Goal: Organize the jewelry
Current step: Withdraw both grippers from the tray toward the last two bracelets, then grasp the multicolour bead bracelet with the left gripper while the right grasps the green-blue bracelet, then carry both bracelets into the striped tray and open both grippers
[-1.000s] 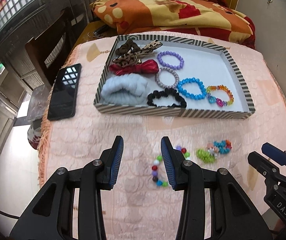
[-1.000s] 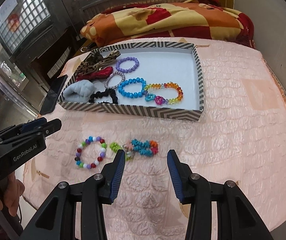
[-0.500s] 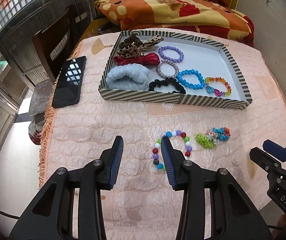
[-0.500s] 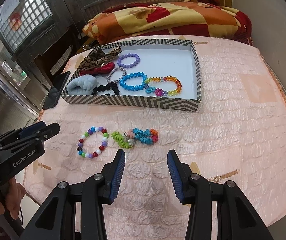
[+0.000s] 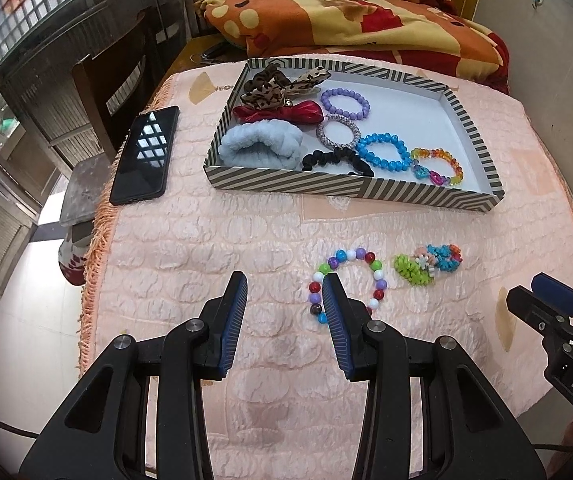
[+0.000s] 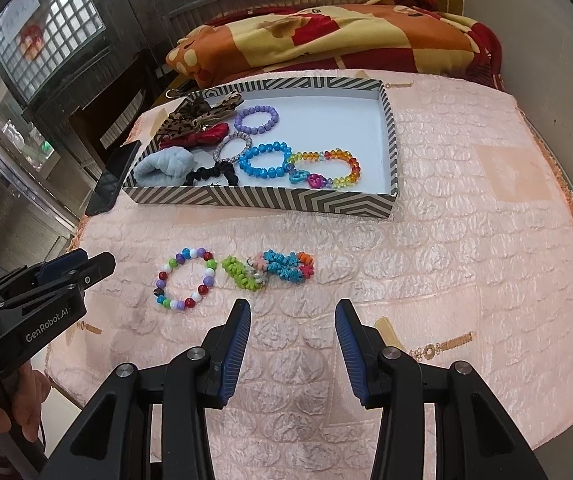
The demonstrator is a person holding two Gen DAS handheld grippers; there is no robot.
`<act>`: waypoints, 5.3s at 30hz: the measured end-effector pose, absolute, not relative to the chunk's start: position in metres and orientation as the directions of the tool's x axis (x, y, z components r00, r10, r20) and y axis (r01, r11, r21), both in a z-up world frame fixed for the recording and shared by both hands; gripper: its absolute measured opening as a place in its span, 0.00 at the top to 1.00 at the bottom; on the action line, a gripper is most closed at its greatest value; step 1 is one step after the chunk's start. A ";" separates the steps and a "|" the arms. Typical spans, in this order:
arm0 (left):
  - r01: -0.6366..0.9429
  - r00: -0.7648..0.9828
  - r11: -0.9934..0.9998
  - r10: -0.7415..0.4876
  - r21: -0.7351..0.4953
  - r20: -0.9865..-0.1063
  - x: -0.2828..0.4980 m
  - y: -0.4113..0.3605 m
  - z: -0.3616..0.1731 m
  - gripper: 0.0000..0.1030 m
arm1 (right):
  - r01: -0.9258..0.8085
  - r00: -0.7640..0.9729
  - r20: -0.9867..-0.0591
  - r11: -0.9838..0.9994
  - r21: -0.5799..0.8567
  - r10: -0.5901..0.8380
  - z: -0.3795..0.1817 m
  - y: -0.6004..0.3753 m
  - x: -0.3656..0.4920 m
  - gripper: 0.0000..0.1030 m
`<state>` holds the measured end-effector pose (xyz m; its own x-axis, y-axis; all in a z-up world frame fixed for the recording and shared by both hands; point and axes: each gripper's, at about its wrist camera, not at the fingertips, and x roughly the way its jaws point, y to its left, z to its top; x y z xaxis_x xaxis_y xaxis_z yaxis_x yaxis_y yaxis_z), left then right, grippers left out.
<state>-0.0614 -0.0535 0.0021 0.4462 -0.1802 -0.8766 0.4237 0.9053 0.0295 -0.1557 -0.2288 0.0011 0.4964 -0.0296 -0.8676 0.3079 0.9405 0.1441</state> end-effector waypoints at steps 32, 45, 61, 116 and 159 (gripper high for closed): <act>0.415 0.408 0.909 -0.150 0.037 -0.900 -0.052 -0.052 -0.015 0.63 | 0.313 0.470 -0.882 0.937 0.156 -0.010 -0.015 -0.233 -0.143 0.58; 0.402 0.317 0.913 -0.205 -0.065 -0.926 -0.033 -0.030 -0.037 0.55 | 0.351 0.425 -0.905 0.927 0.132 -0.031 -0.043 -0.253 -0.131 0.58; 0.532 0.236 0.845 -0.214 -0.058 -0.948 -0.010 -0.069 -0.068 0.52 | 0.348 0.429 -0.901 0.931 0.107 -0.057 -0.070 -0.254 -0.094 0.64; 0.742 0.387 0.669 -0.384 0.036 -0.838 0.060 -0.181 0.059 0.92 | 0.339 0.594 -0.794 0.935 0.104 -0.127 0.052 -0.319 -0.034 0.87; 0.616 0.341 0.788 -0.289 -0.019 -0.894 0.128 -0.188 -0.010 0.56 | 0.439 0.544 -0.829 0.886 0.148 -0.131 0.005 -0.343 -0.005 0.60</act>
<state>0.1285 -0.1884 -0.0098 0.3413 -0.2890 -0.8944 0.6160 0.7875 -0.0195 -0.0047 -0.3433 0.0046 0.5443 -0.1311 -0.8286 0.4388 0.8863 0.1480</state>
